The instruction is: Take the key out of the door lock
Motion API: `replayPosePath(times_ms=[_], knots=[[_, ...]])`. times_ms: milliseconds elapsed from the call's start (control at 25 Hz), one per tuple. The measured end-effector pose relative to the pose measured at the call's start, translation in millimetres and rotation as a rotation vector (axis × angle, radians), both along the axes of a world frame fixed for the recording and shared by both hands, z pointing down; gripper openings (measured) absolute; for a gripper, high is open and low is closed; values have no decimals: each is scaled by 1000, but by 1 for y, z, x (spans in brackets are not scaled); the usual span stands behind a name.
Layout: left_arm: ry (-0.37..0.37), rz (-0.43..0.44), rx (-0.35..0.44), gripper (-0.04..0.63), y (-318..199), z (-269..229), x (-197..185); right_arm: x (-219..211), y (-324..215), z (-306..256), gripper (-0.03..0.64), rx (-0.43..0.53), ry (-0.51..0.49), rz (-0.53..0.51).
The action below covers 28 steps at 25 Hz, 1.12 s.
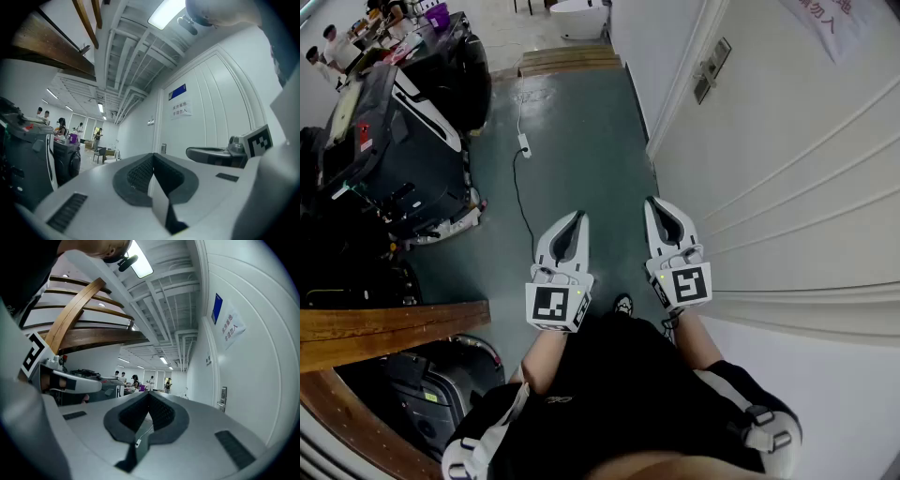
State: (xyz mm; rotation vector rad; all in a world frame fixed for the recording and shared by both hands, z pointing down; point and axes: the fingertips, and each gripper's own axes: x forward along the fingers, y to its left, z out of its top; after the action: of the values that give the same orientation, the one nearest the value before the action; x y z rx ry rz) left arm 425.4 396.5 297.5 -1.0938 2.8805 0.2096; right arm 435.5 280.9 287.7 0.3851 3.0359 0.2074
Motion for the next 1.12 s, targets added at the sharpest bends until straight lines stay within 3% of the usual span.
replayPosePath(times_ms=[600,760,1120], knots=[[59,39,-55,29,-60,20,5,3,-49,6,8,-51,7,-16],[93,57,-56,133,-85,30,6,6,-74,9,8,-62,4,-5],[138,40,-73,204,-97,49,-15,-11,-106,27,8,-76,21,20]])
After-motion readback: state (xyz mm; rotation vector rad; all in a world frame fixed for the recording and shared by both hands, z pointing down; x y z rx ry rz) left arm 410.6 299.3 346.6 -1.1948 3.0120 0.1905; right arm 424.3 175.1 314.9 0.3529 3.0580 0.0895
